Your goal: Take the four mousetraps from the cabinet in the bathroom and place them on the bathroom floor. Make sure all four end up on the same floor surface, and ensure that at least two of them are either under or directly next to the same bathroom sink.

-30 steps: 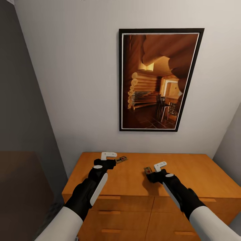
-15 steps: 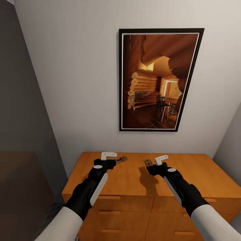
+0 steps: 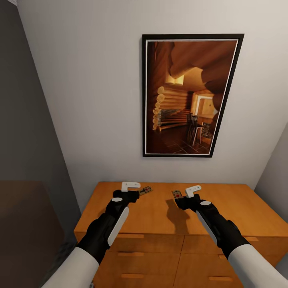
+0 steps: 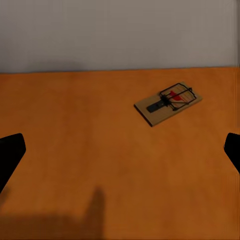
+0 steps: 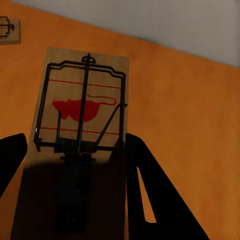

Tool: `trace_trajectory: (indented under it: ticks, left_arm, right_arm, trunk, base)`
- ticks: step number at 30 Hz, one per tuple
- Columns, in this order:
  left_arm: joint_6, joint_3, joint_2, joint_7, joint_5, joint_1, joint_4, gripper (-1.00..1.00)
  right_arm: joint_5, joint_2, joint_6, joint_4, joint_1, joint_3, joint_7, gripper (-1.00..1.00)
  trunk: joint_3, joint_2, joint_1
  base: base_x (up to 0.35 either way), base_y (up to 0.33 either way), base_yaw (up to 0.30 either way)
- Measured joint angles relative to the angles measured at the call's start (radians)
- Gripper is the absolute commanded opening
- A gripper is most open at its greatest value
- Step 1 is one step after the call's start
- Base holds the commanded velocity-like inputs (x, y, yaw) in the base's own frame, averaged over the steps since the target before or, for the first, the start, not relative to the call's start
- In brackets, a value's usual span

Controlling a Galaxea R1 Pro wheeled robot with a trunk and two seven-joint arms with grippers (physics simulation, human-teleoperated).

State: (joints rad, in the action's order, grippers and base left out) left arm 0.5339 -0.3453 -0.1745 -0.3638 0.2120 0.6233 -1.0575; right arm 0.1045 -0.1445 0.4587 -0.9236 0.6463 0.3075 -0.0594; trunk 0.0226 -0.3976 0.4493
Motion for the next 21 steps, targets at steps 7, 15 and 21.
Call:
trace_trajectory:
  ticks: [7,15,21]
  left_arm:
    - [0.013,-0.003,0.0,0.013,-0.004,0.001,0.01,1.0]
    - [0.015,-0.004,0.0,0.172,-0.138,0.001,0.048,1.0]
    - [0.011,-0.001,0.0,0.221,-0.213,0.001,0.049,1.0]
  right_arm:
    - [0.0,0.0,0.0,0.001,0.0,0.0,0.001,-1.0]
    - [0.003,0.0,0.0,0.003,0.0,0.001,0.0,-1.0]
    - [0.002,0.0,0.0,0.003,0.0,0.001,-0.001,-1.0]
  trunk:
    - [0.0,0.0,0.0]
    - [0.0,0.0,0.0]
    - [0.0,0.0,0.0]
  base:
    - [0.0,0.0,0.0]
    - [0.0,0.0,0.0]
    - [0.0,0.0,0.0]
